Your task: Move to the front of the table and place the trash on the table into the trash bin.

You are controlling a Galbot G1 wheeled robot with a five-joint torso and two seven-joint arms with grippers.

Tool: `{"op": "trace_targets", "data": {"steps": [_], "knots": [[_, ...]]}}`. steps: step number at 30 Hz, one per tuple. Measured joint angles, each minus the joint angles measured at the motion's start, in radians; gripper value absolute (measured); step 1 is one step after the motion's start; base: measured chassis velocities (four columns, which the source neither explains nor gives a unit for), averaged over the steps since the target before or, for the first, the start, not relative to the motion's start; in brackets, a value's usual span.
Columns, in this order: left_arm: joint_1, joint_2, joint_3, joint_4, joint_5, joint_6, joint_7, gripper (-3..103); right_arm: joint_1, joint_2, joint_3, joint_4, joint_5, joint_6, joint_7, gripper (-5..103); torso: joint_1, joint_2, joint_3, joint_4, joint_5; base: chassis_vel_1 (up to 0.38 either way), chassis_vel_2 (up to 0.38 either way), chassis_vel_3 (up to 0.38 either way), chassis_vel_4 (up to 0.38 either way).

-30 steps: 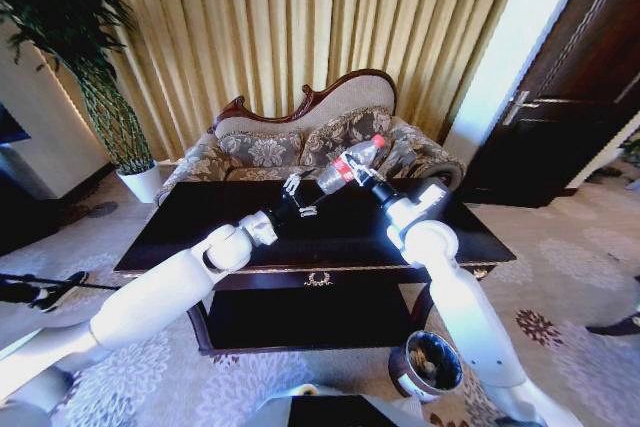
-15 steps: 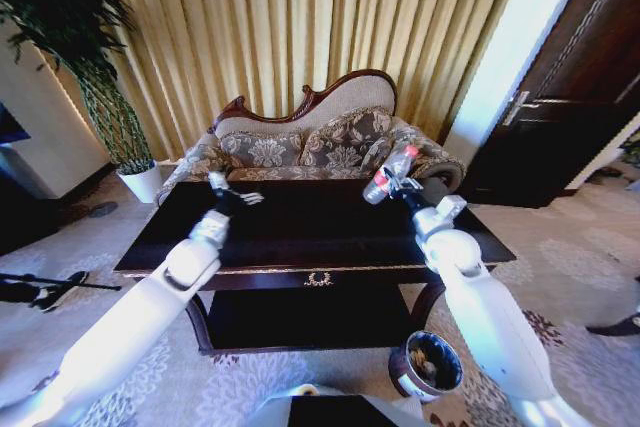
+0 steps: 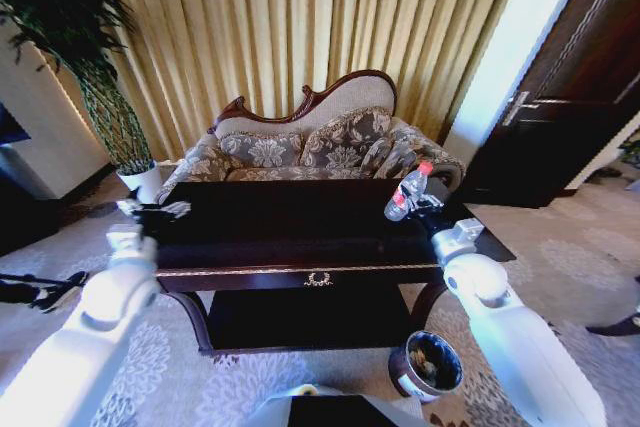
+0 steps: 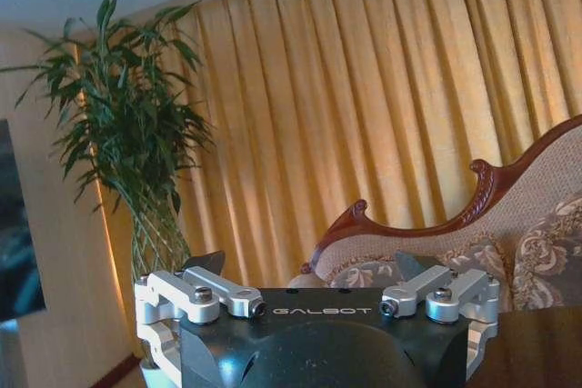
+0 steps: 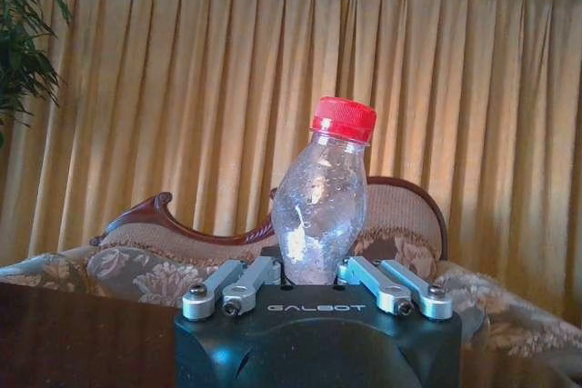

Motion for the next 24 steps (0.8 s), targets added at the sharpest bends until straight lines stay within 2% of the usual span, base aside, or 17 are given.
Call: {"op": "trace_targets", "data": {"steps": [5,8,16,24], "knots": [[0.03,-0.006,-0.025,-0.052,-0.109,0.021,0.007,100,-0.059,0.008,0.013,0.034,0.015,-0.011,0.025,22,0.0,0.0,0.0,-0.0003,0.0002,0.0,0.0,0.0,0.0],[0.041,-0.01,-0.034,-0.068,-0.128,0.028,0.011,100,-0.084,0.015,0.028,0.053,0.017,-0.019,0.028,22,0.0,0.0,0.0,-0.0003,0.0001,0.0,0.0,0.0,0.0],[0.061,-0.011,-0.032,-0.077,-0.122,-0.002,0.067,100,-0.141,0.042,0.065,0.104,0.018,-0.022,0.029,22,0.0,0.0,0.0,-0.0001,-0.0001,0.0,0.0,0.0,0.0],[0.071,-0.014,-0.024,-0.078,-0.102,-0.015,0.086,100,-0.167,0.073,0.075,0.137,0.009,-0.022,0.029,21,0.0,0.0,0.0,-0.0001,-0.0001,0.027,-0.027,-0.03,0.029]]}}
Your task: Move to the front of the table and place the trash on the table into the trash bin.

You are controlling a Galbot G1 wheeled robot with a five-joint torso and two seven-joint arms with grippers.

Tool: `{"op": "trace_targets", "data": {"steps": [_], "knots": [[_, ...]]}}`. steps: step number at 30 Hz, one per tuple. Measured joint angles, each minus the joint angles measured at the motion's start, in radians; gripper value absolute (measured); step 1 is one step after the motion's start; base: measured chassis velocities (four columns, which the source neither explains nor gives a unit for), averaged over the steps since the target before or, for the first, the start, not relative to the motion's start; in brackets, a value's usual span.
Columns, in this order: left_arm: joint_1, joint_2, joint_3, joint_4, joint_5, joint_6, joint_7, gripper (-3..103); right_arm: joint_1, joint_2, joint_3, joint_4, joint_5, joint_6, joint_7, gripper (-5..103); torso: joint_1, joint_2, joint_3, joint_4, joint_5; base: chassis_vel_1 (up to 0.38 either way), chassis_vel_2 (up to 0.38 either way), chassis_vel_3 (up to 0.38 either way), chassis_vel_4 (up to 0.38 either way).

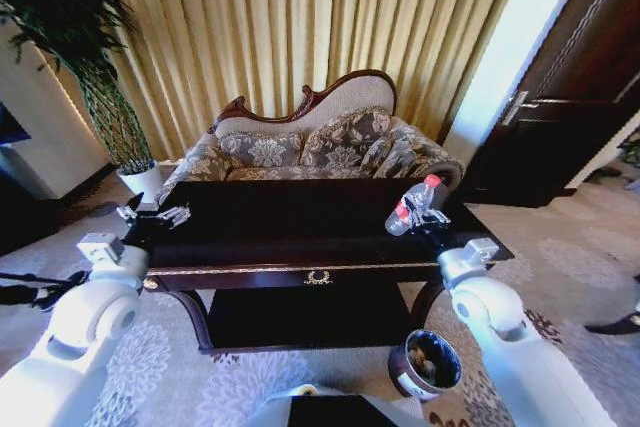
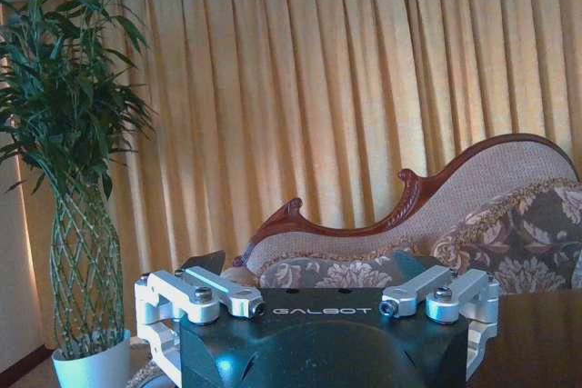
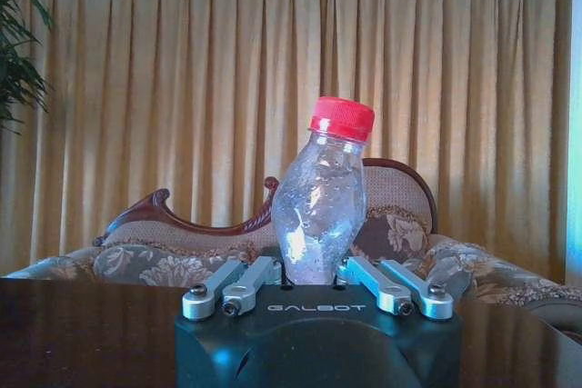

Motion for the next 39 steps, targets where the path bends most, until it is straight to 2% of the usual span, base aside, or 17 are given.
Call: {"op": "trace_targets", "data": {"steps": [5,12,16,20,27,34,39], "knots": [[0.011,0.002,-0.002,-0.006,0.001,-0.006,0.017,100,-0.012,0.003,0.005,0.014,-0.005,0.0,0.0,21,0.0,0.0,0.0,0.0002,0.0002,0.07,-0.069,-0.059,0.068],[0.006,0.018,-0.006,0.006,-0.037,-0.037,0.099,100,-0.034,0.0,0.034,0.03,-0.002,0.001,-0.002,21,0.0,0.0,0.0,0.0,0.0001,0.071,-0.065,-0.071,0.069],[-0.006,0.024,0.004,0.008,-0.072,-0.039,0.121,100,-0.046,0.001,0.045,0.033,0.001,0.002,-0.003,21,0.0,0.0,0.0,-0.0001,0.0001,0.092,-0.087,-0.08,0.089],[-0.013,0.023,0.018,-0.007,-0.123,-0.016,0.102,100,-0.046,0.002,0.047,0.035,0.003,0.002,-0.003,21,0.0,0.0,0.0,-0.0001,0.0001,0.085,-0.097,-0.095,0.106],[-0.012,0.019,0.022,-0.014,-0.146,0.006,0.083,100,-0.042,0.003,0.044,0.028,0.004,0.003,-0.004,21,0.0,0.0,0.0,0.0,0.0002,0.101,-0.111,-0.105,0.112],[-0.014,0.014,0.036,-0.011,-0.13,0.004,0.084,100,-0.043,0.008,0.04,0.015,0.002,0.004,-0.011,21,0.0,0.0,0.0,0.0,0.0,0.11,-0.112,-0.105,0.108],[-0.015,0.004,0.051,-0.012,-0.109,0.003,0.086,100,-0.05,0.036,0.039,-0.065,-0.011,0.005,-0.033,21,0.0,0.0,0.0,0.0001,0.0,0.033,-0.03,-0.028,0.024]]}}
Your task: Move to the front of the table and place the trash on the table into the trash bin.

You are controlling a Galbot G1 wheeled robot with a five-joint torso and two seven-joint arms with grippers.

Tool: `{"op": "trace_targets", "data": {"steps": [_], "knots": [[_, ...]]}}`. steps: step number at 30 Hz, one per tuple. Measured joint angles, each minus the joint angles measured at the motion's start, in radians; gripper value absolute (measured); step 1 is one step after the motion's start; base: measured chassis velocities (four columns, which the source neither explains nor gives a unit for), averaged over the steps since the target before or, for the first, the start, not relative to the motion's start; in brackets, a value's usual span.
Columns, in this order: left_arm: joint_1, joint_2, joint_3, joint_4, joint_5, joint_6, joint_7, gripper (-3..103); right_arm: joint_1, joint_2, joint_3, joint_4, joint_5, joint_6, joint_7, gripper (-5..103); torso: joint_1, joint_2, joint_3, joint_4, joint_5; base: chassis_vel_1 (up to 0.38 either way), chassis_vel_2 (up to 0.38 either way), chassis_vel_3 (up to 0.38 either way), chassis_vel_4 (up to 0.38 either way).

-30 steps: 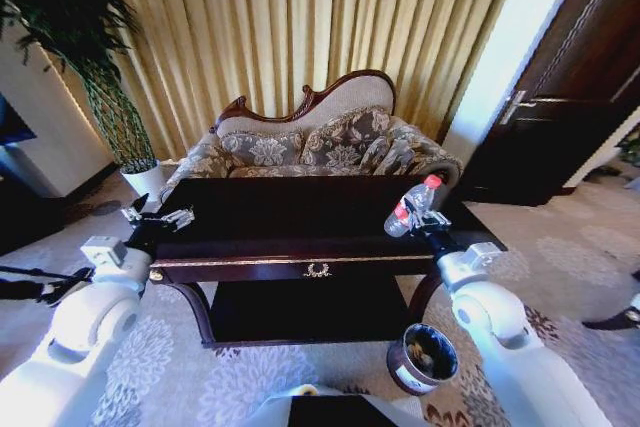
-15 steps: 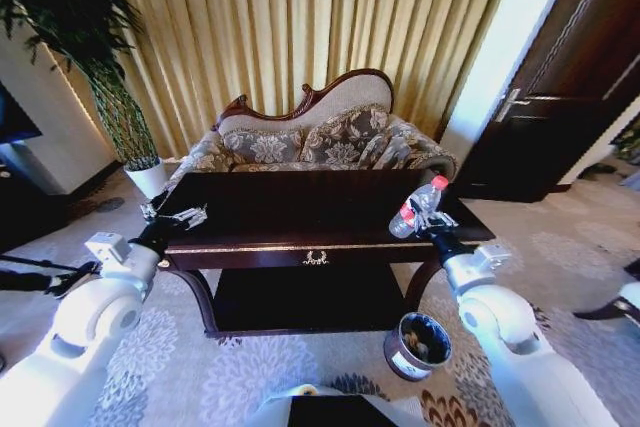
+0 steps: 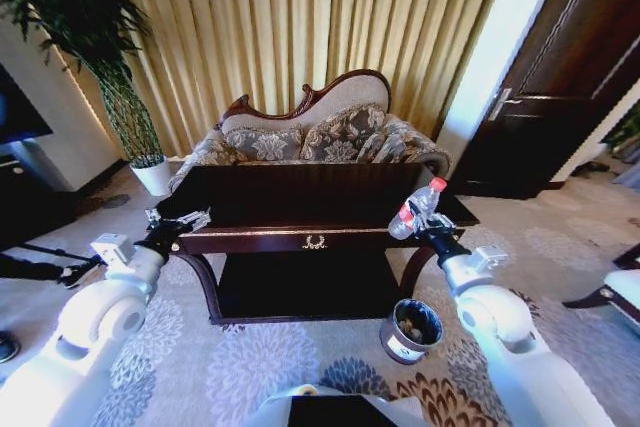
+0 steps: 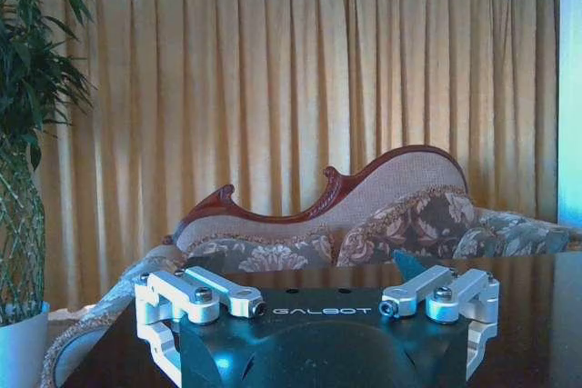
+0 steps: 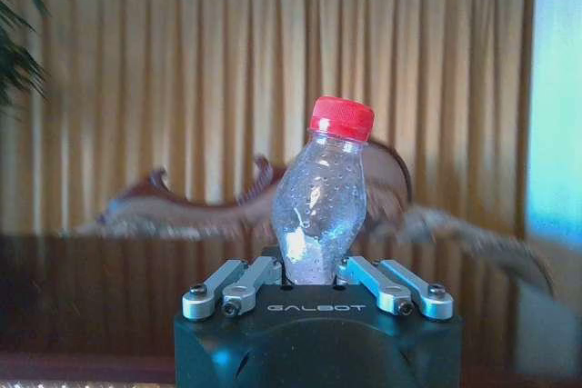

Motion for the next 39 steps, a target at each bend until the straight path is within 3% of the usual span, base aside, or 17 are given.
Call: {"op": "trace_targets", "data": {"steps": [12,15,16,19,28,30,37,39], "knots": [[0.001,-0.016,-0.01,-0.007,0.015,-0.008,0.016,100,0.021,0.061,0.0,-0.442,-0.129,0.059,-0.016,21,0.0,0.0,0.0,-0.0003,0.0002,0.0,0.0,0.0,0.0],[0.008,-0.024,-0.019,-0.022,0.018,-0.01,0.018,100,0.076,0.083,-0.009,-0.65,-0.189,0.095,-0.016,21,0.0,0.0,0.0,0.0003,0.0001,0.0,0.0,0.0,0.0],[0.008,-0.024,-0.019,-0.022,0.018,-0.01,0.018,100,0.076,0.083,-0.009,-0.65,-0.189,0.095,-0.016,21,0.0,0.0,0.0,0.0003,0.0001,0.0,0.0,0.0,0.0],[0.023,-0.034,-0.033,-0.039,0.026,-0.02,0.019,100,0.134,0.115,-0.015,-0.859,-0.259,0.158,-0.018,21,0.0,0.0,0.0,-0.0005,0.0005,0.0,0.0,0.0,0.0],[0.078,-0.048,-0.06,-0.077,0.044,-0.037,0.032,100,0.307,0.153,-0.022,-1.22,-0.356,0.244,0.015,21,0.0,0.0,0.0,-0.0004,0.0002,0.0,0.0,0.0,0.0],[0.081,-0.053,-0.054,-0.073,0.06,-0.051,0.035,100,0.401,0.155,-0.02,-1.315,-0.412,0.264,0.027,30,0.0,0.0,0.0,0.0004,0.0,0.0,0.0,0.0,0.0],[0.079,-0.055,-0.043,-0.076,0.074,-0.056,0.045,100,0.42,0.152,-0.018,-1.336,-0.431,0.272,0.034,51,0.0,0.0,0.0,-0.0003,0.0001,0.0,0.0,0.0,0.0],[0.072,-0.055,-0.042,-0.071,0.083,-0.058,0.06,100,0.414,0.148,-0.017,-1.336,-0.432,0.272,0.034,62,0.0,0.0,0.0,-0.0002,0.0001,0.0,0.0,0.0,0.0]]}}
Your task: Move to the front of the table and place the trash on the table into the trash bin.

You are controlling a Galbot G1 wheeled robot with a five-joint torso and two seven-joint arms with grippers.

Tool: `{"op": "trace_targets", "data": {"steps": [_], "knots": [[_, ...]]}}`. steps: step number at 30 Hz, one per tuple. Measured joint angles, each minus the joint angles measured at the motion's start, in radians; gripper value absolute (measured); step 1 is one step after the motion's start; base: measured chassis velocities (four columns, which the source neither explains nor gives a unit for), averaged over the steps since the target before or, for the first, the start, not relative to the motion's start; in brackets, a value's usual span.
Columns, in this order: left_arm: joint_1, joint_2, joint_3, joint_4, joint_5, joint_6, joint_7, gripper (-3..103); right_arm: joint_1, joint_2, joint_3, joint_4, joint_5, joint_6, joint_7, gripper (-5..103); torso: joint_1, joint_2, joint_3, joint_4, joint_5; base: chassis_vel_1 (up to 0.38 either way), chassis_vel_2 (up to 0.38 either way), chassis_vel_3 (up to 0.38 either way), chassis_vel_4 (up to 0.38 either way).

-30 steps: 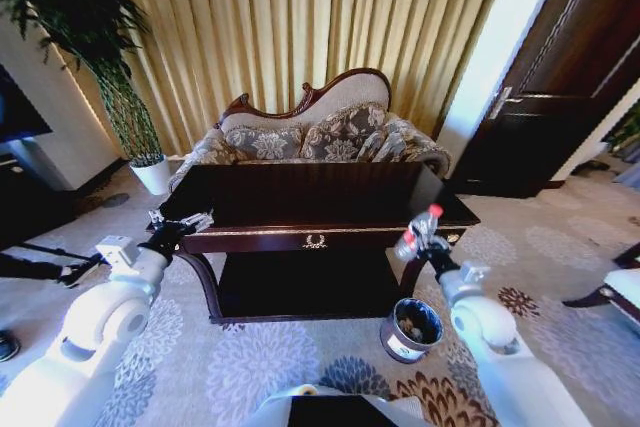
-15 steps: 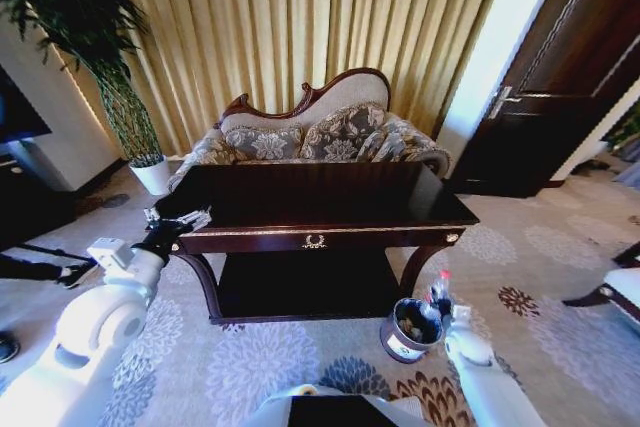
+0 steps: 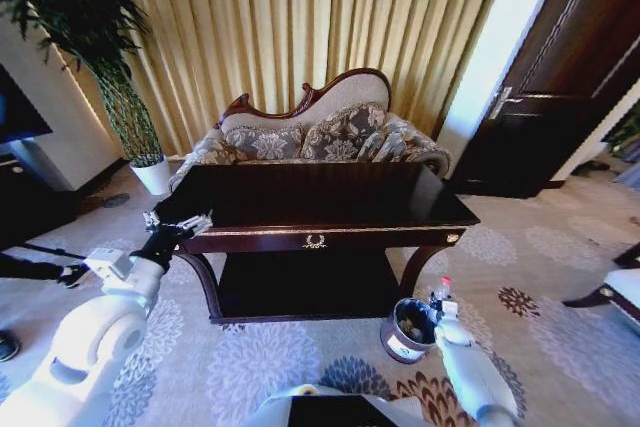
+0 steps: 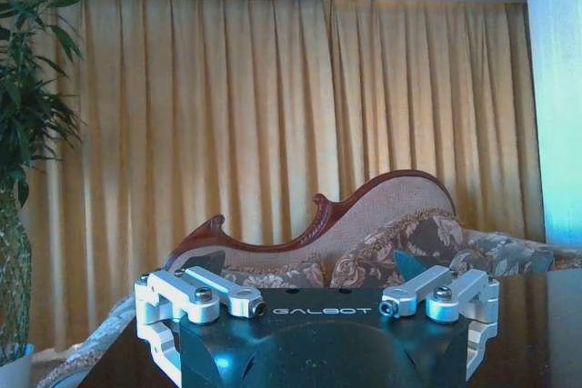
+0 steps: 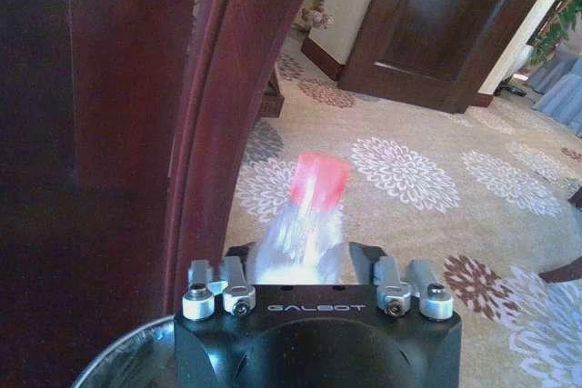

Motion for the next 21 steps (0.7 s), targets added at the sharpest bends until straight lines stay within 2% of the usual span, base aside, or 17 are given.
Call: {"op": "trace_targets", "data": {"steps": [1,3,4,7,9,11,21], "knots": [[-0.004,0.0,0.0,0.004,0.003,-0.001,0.005,100,-0.004,-0.002,0.0,0.002,-0.004,0.0,0.0,62,0.0,0.0,0.0,0.0,0.0,0.0,0.0,0.0,0.0],[-0.012,0.005,0.001,0.012,0.005,-0.003,0.014,100,-0.018,-0.008,0.0,0.014,-0.017,0.0,-0.001,73,0.0,0.0,0.0,-0.0001,0.0,0.0,0.0,0.0,0.0],[-0.012,0.005,0.001,0.012,0.005,-0.003,0.014,100,-0.018,-0.008,0.0,0.014,-0.017,0.0,-0.001,73,0.0,0.0,0.0,-0.0001,0.0,0.0,0.0,0.0,0.0],[-0.017,0.012,0.001,0.024,0.009,-0.011,0.024,100,-0.03,-0.01,0.0,0.029,-0.024,0.0,-0.001,89,0.0,0.0,0.0,0.0,0.0,0.0,0.0,0.0,0.0],[-0.018,0.013,0.001,0.026,0.01,-0.012,0.026,100,-0.032,-0.01,0.0,0.032,-0.024,-0.001,-0.002,89,0.0,0.0,0.0,0.0001,0.0,0.0,0.0,0.0,0.0],[-0.018,0.012,0.0,0.029,0.01,-0.013,0.027,100,-0.036,-0.009,0.0,0.036,-0.024,-0.001,-0.002,98,0.0,0.0,0.0,0.0001,-0.0001,0.0,0.0,0.0,0.0],[-0.012,0.006,-0.006,0.033,0.011,-0.016,0.034,100,-0.041,-0.002,0.001,0.042,-0.023,-0.008,-0.004,100,0.0,0.0,0.0,0.0001,0.0,0.0,0.0,0.0,0.0]]}}
